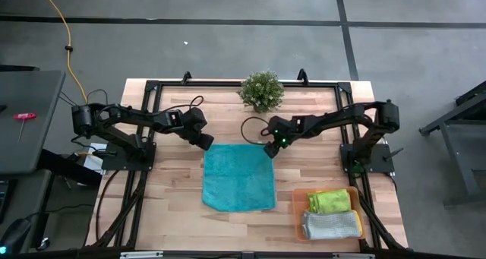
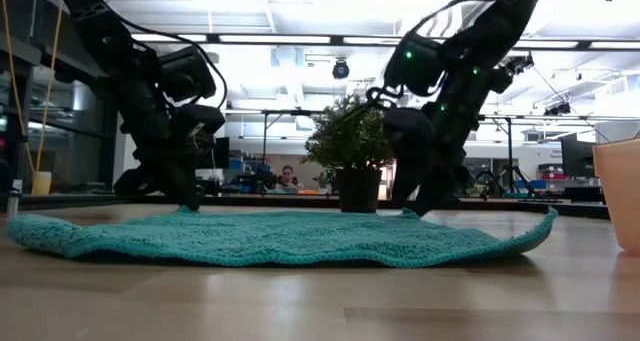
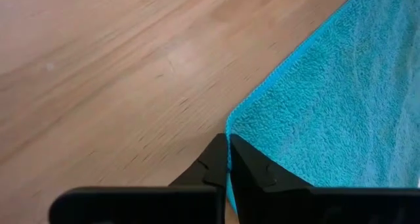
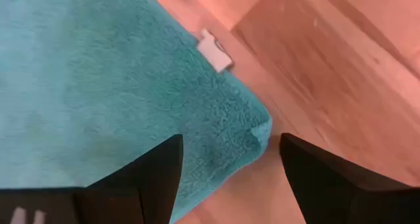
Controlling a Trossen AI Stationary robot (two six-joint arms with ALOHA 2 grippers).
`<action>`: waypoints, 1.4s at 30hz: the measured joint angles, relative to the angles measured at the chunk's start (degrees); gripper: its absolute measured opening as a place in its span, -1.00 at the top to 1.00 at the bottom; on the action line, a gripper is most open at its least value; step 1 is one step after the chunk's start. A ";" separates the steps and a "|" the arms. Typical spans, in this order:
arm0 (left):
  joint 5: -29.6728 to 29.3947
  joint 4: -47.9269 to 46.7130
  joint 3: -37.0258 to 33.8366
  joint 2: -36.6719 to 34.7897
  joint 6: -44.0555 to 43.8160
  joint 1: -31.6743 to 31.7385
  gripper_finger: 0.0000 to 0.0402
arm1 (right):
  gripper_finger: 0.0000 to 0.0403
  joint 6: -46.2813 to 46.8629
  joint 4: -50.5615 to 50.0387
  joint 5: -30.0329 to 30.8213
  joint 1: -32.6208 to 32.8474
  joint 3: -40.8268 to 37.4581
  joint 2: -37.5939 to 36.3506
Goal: Fold microfiber towels
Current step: Fold the blue microfiber towel
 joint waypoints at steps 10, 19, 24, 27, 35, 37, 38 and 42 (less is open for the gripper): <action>-0.02 0.02 0.00 -0.07 0.54 0.02 1.00 | -0.17 0.15 1.11 2.94 0.19 0.02 0.88; -0.01 0.02 0.02 -0.07 1.57 0.02 1.00 | 0.62 0.09 1.45 5.76 0.03 -0.04 1.04; 0.00 0.02 0.02 -0.07 1.81 0.02 1.00 | 0.95 0.13 1.34 5.38 0.03 -0.04 1.04; 0.08 -0.04 0.33 -0.07 2.84 0.23 1.00 | 0.96 0.10 0.94 5.19 0.03 -0.04 0.72; 0.87 -1.75 5.65 -3.65 7.80 3.23 1.00 | 0.99 -2.50 -3.91 7.24 -1.54 -0.07 -7.08; 0.62 -3.20 7.45 -4.90 10.11 3.86 1.00 | 1.00 -3.15 -5.95 8.29 -2.22 -0.07 -9.70; 0.46 -4.04 8.11 -5.45 11.34 4.08 1.00 | 1.00 -3.47 -6.59 8.50 -2.60 -0.07 -10.88; -0.90 -5.99 10.38 -8.34 16.05 4.38 1.00 | 1.00 -4.37 -8.07 9.11 -3.24 -0.07 -15.47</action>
